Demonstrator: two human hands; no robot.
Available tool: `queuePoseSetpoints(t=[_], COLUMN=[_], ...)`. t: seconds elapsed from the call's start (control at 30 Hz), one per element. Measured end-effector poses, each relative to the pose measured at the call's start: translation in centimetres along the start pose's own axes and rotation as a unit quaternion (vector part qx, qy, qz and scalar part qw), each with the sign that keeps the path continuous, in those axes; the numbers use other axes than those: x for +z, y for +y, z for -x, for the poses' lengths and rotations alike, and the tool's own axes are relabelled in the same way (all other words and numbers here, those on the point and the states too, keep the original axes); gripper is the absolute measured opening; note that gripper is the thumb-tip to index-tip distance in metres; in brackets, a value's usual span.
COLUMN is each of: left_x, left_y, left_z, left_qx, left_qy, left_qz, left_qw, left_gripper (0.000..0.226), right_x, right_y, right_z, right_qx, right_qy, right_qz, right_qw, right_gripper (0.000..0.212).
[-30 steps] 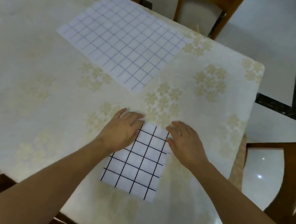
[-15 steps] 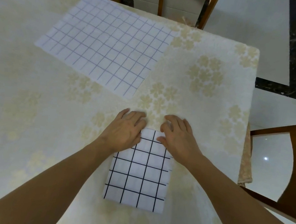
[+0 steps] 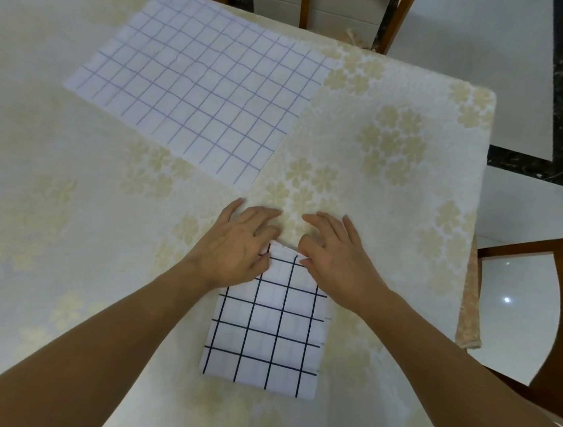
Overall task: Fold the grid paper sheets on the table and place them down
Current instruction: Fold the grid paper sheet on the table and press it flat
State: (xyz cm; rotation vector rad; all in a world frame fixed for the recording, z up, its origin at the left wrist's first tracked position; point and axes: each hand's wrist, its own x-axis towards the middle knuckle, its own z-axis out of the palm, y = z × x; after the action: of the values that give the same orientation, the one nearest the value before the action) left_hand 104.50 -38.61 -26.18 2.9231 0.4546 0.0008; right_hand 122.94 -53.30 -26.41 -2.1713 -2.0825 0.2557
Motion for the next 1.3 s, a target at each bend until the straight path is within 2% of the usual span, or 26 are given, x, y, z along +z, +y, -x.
queuePoseSetpoints(t=[0.2,0.37,0.53,0.63,1.0,1.3], left_x=[-0.4,-1.4,-4.2,-5.4,-3.7,1.7], left_y=[0.3,1.4,2.5,3.4,6.5,7.6], left_z=[-1.9,-3.4,-4.1,-3.6,0.2,4.5], left_qx=[0.054,0.049,0.026,0.021,-0.002,-0.044], left_qy=[0.037,0.083,0.121,0.133,0.124,0.061], left_qz=[0.000,-0.017,-0.045,-0.062,-0.032,0.000], left_qw=[0.998,0.995,0.991,0.989,0.992,0.997], left_gripper=[0.020,0.014,0.009,0.009,0.022,0.028], right_x=[-1.8,-3.1,-5.2,-6.5,-3.5,1.6], right_y=[1.5,3.2,4.0,3.8,0.7,-1.8], right_z=[-0.3,-0.8,-0.7,-0.2,4.7,8.6], right_qx=[-0.004,0.049,0.035,0.023,0.029,0.036], right_qy=[0.028,0.000,0.068,0.097,0.078,0.063], right_qz=[0.001,-0.063,-0.040,-0.031,-0.010,-0.038], right_qw=[1.000,0.997,0.996,0.995,0.996,0.997], right_gripper=[0.015,0.025,0.018,0.022,0.038,0.038])
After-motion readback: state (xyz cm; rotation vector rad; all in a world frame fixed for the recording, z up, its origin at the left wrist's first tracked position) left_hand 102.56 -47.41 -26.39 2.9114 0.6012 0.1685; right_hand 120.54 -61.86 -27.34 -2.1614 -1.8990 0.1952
